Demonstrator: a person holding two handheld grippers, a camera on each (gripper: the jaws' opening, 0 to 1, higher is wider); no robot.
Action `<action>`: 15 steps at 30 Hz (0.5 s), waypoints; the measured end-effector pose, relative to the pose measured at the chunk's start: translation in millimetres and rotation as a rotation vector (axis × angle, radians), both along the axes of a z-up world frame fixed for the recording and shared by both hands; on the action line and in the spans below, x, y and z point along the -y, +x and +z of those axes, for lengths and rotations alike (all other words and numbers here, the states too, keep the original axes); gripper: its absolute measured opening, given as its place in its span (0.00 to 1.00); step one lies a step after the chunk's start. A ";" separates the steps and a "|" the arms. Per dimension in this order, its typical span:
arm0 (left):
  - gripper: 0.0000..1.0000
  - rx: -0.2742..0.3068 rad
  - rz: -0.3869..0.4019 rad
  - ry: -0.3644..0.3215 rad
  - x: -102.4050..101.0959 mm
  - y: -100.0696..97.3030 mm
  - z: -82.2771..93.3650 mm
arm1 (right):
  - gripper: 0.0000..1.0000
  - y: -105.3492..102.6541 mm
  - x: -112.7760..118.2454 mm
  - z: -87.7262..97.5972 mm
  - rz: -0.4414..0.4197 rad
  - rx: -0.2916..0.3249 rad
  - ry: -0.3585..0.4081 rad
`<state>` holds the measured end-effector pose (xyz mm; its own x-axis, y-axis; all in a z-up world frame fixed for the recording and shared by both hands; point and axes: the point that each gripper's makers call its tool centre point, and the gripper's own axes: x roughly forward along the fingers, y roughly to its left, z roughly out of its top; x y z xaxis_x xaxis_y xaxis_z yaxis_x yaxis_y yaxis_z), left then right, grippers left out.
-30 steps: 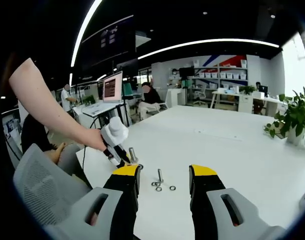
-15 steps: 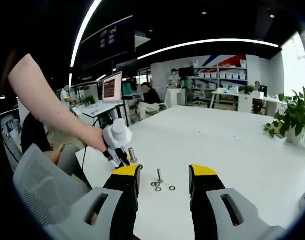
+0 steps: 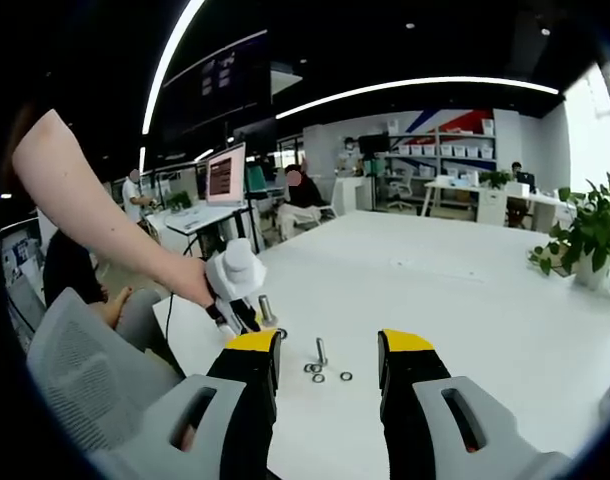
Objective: Place the washer onto the threaded stud by aligning its center hole with the stud, sliding it down to the base, and recovering from edge contact or off-axis alignment until the washer reaches the visible bottom stop.
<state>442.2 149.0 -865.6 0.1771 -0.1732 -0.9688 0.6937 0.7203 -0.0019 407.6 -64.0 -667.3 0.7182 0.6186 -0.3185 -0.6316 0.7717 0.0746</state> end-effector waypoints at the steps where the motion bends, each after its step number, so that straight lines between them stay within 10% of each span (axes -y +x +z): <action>1: 0.36 0.000 0.002 -0.002 0.5 0.3 0.0 | 0.41 -0.4 0.2 1.2 -0.002 0.002 0.004; 15: 0.36 0.014 -0.053 -0.005 9.2 -2.6 -0.8 | 0.41 0.5 0.3 3.7 -0.004 0.012 0.008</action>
